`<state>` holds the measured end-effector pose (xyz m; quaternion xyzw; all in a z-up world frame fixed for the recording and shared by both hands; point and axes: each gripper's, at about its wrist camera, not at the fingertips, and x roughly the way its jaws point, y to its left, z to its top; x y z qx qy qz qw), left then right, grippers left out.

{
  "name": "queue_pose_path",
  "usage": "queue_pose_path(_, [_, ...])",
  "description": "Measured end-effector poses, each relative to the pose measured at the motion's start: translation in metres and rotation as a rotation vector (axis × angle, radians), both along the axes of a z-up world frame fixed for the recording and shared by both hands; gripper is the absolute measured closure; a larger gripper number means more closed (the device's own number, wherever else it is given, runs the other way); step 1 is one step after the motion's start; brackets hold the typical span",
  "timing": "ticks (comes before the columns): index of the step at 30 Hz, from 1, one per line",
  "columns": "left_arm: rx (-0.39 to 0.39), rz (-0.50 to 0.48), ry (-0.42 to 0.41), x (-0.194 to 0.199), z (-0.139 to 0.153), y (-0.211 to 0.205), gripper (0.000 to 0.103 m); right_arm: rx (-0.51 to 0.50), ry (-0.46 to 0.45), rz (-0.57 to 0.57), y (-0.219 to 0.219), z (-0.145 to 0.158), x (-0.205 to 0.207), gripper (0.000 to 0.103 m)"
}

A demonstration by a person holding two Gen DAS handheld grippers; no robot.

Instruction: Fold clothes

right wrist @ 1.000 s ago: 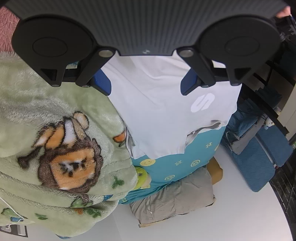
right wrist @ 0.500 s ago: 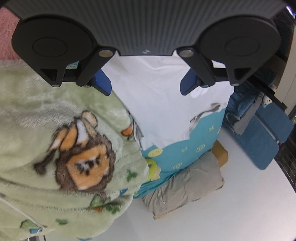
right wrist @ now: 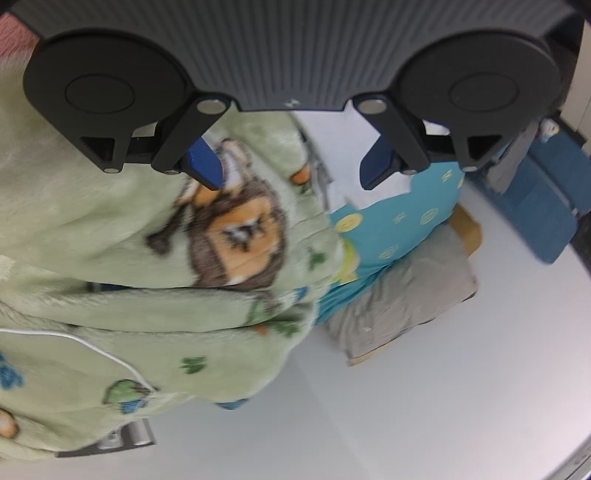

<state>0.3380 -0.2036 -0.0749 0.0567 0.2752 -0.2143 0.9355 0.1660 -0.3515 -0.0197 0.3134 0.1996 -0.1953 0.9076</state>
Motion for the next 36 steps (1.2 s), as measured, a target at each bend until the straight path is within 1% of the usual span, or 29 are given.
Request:
queue_pose_path(2, [0.013,-0.045,-0.004,0.019,-0.013,-0.034,0.049,-0.005,0.01,-0.035,-0.008,-0.006,0.004,0.02])
queue_pose_path(4, [0.06,-0.072,-0.013,0.036,-0.034,-0.056,0.052,-0.012,0.022,-0.058,-0.013,-0.012,0.01,0.02])
queue_pose_path(6, [0.134,-0.079,-0.005,0.056,-0.056,-0.071,0.072,-0.018,0.028,-0.064,-0.015,-0.016,0.017,0.02])
queue_pose_path(7, [0.177,-0.078,0.004,0.066,-0.066,-0.075,0.08,-0.021,0.03,-0.064,-0.016,-0.017,0.02,0.02])
queue_pose_path(8, [0.173,-0.076,0.007,0.071,-0.071,-0.071,0.099,-0.023,0.028,-0.058,-0.014,-0.017,0.021,0.02])
queue_pose_path(9, [0.138,-0.074,0.009,0.075,-0.074,-0.062,0.099,-0.025,0.027,-0.051,-0.013,-0.017,0.022,0.02])
queue_pose_path(10, [0.062,-0.072,0.018,0.079,-0.073,-0.05,0.099,-0.027,0.025,-0.045,-0.012,-0.018,0.022,0.02])
queue_pose_path(12, [-0.185,-0.039,0.059,0.085,-0.064,-0.014,0.099,-0.026,0.027,-0.034,-0.01,-0.019,0.023,0.02])
queue_pose_path(14, [-0.425,0.053,0.125,0.091,-0.062,0.033,0.099,-0.023,0.033,-0.025,-0.009,-0.021,0.025,0.02])
queue_pose_path(15, [-0.505,0.115,0.148,0.093,-0.064,0.056,0.099,-0.02,0.038,-0.021,-0.008,-0.022,0.027,0.02])
queue_pose_path(16, [-0.56,0.186,0.164,0.094,-0.066,0.078,0.099,-0.015,0.04,-0.017,-0.007,-0.023,0.028,0.02])
queue_pose_path(17, [-0.562,0.256,0.179,0.097,-0.07,0.096,0.099,-0.011,0.044,-0.012,-0.006,-0.024,0.029,0.02])
queue_pose_path(18, [-0.524,0.326,0.194,0.101,-0.075,0.112,0.099,-0.008,0.048,-0.007,-0.005,-0.024,0.03,0.02])
queue_pose_path(19, [-0.474,0.373,0.215,0.105,-0.08,0.123,0.099,-0.009,0.051,-0.003,-0.004,-0.025,0.031,0.02])
queue_pose_path(21, [-0.356,0.431,0.265,0.112,-0.089,0.141,0.099,-0.019,0.061,0.006,0.0,-0.026,0.033,0.02])
queue_pose_path(22, [-0.309,0.442,0.269,0.111,-0.089,0.148,0.098,-0.023,0.066,0.014,0.002,-0.027,0.034,0.02])
queue_pose_path(23, [-0.27,0.441,0.256,0.106,-0.085,0.154,0.093,-0.025,0.07,0.018,0.003,-0.028,0.035,0.02])
queue_pose_path(24, [-0.243,0.433,0.239,0.098,-0.078,0.159,0.079,-0.026,0.072,0.018,0.004,-0.028,0.036,0.02])
queue_pose_path(25, [-0.224,0.421,0.219,0.088,-0.069,0.163,0.068,-0.025,0.076,0.02,0.005,-0.029,0.037,0.02])
queue_pose_path(26, [-0.205,0.408,0.198,0.078,-0.06,0.168,0.054,-0.022,0.08,0.027,0.006,-0.03,0.039,0.02])
queue_pose_path(28, [-0.17,0.363,0.161,0.052,-0.038,0.172,0.052,-0.019,0.08,0.045,0.01,-0.031,0.042,0.02])
queue_pose_path(29, [-0.149,0.339,0.145,0.035,-0.026,0.173,0.048,-0.02,0.08,0.057,0.012,-0.032,0.043,0.02])
queue_pose_path(30, [-0.127,0.316,0.126,0.016,-0.014,0.174,0.04,-0.02,0.079,0.074,0.015,-0.032,0.044,0.02])
queue_pose_path(31, [-0.107,0.295,0.103,-0.002,-0.004,0.174,0.036,-0.016,0.075,0.093,0.018,-0.033,0.044,0.02])
queue_pose_path(33, [-0.07,0.261,0.046,-0.044,0.017,0.174,0.021,-0.007,0.062,0.131,0.024,-0.032,0.044,0.02])
queue_pose_path(34, [-0.056,0.25,0.021,-0.064,0.026,0.175,0.018,-0.002,0.053,0.15,0.027,-0.032,0.044,0.02])
queue_pose_path(36, [-0.043,0.236,-0.021,-0.101,0.039,0.177,0.009,0.01,0.032,0.19,0.032,-0.031,0.042,0.02])
